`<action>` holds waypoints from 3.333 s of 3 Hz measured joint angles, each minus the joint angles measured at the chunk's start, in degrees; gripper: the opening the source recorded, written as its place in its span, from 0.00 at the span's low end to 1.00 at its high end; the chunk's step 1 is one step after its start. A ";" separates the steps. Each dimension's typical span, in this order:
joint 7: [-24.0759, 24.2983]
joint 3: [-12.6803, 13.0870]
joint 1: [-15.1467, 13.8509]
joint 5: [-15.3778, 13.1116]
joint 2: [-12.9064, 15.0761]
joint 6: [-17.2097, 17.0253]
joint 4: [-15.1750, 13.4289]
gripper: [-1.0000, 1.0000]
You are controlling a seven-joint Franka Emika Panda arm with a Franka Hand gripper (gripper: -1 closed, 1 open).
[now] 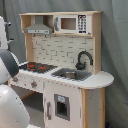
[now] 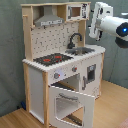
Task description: Play with the kitchen
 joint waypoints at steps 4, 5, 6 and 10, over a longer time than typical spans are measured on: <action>-9.36 17.74 -4.73 -0.06 1.95 -6.90 -6.98 1.00; -12.48 22.40 -8.09 -0.06 2.12 -6.90 -7.78 1.00; -15.98 26.45 -11.51 -0.07 1.94 -6.95 -7.75 1.00; -26.88 36.69 -19.66 -1.13 3.47 -3.61 -19.32 1.00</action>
